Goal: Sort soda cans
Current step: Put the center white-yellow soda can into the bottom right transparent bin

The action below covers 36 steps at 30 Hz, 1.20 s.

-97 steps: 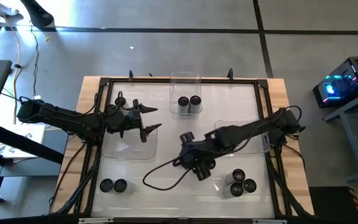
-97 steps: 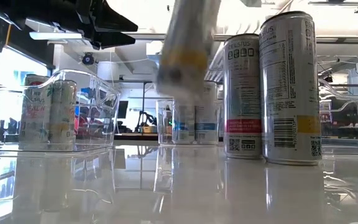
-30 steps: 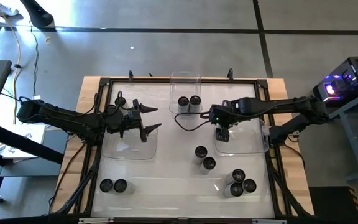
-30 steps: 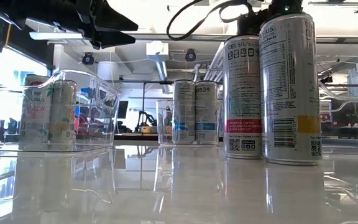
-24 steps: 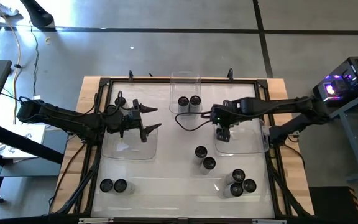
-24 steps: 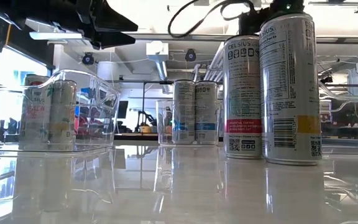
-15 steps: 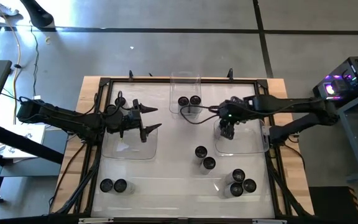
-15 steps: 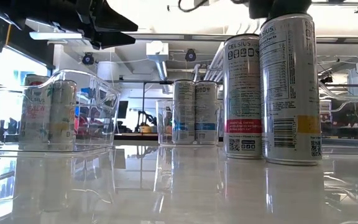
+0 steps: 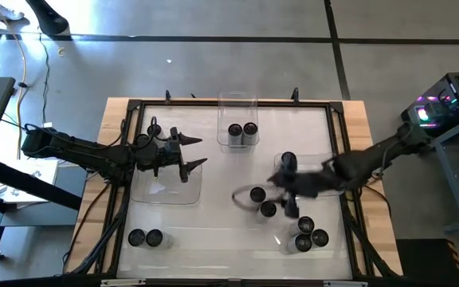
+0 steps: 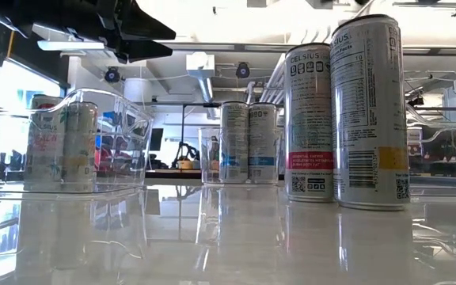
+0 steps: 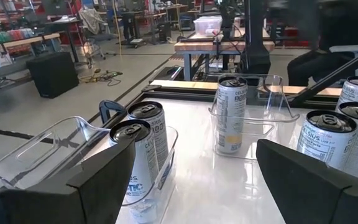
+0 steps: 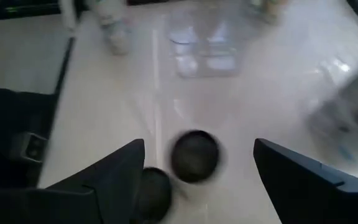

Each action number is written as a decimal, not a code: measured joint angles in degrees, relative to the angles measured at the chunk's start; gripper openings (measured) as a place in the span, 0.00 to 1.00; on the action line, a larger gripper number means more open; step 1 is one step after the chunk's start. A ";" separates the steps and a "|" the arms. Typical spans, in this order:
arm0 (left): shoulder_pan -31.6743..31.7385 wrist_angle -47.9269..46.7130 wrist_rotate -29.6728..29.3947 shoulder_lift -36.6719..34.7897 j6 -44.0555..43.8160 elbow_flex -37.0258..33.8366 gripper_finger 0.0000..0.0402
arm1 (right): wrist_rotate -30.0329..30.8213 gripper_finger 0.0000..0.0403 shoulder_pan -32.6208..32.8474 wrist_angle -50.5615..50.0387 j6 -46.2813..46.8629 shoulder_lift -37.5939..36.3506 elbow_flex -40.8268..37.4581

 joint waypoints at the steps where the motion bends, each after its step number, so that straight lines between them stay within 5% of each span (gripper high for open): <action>1: -0.01 0.00 0.00 0.00 -0.26 0.00 0.82 | 0.74 0.74 1.50 0.97 0.19 1.15 -0.02; 15: 0.00 -0.01 0.01 0.00 -0.82 0.00 0.82 | 12.88 0.74 9.82 0.04 18.37 14.01 -0.13; 30: -0.01 -0.03 0.02 0.00 -0.82 0.00 0.82 | 12.26 0.73 9.99 -5.09 25.13 18.84 -0.15; 36: 0.00 -0.04 0.01 0.00 -0.82 0.00 0.82 | 10.74 0.60 9.95 -5.32 24.58 18.86 0.30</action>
